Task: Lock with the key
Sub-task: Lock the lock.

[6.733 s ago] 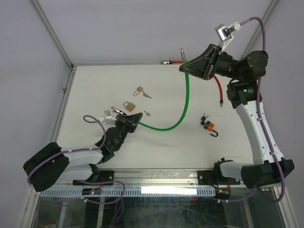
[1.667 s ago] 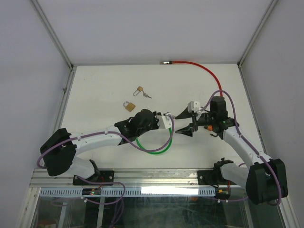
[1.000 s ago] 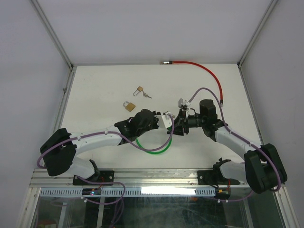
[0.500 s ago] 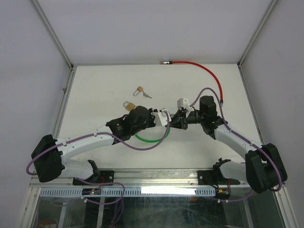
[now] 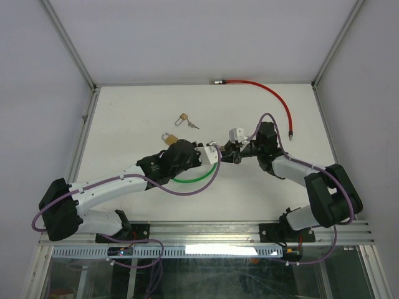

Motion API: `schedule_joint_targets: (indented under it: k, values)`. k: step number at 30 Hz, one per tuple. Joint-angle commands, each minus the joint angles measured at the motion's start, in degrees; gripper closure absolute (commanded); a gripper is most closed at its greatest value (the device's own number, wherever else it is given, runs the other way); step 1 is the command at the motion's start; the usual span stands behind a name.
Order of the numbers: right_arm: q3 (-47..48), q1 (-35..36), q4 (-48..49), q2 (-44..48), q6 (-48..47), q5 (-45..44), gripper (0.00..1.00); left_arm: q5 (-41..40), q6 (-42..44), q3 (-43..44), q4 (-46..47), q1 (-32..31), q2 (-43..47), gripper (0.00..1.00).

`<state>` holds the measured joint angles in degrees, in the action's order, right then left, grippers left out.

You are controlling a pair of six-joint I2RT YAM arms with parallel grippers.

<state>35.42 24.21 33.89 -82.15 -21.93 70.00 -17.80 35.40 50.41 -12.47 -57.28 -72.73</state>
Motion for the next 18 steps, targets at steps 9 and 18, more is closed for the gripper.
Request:
schedule_joint_targets:
  k: [9,18]
  values:
    - [2.47,-0.54,-15.70,2.02,-18.15,1.02,0.87,11.20,-6.75,-1.20,4.24,-1.97,0.56,1.00]
    - [2.76,-2.25,-22.82,4.62,-22.67,3.77,0.74,7.76,-9.40,-1.89,5.93,-1.96,-0.65,1.00]
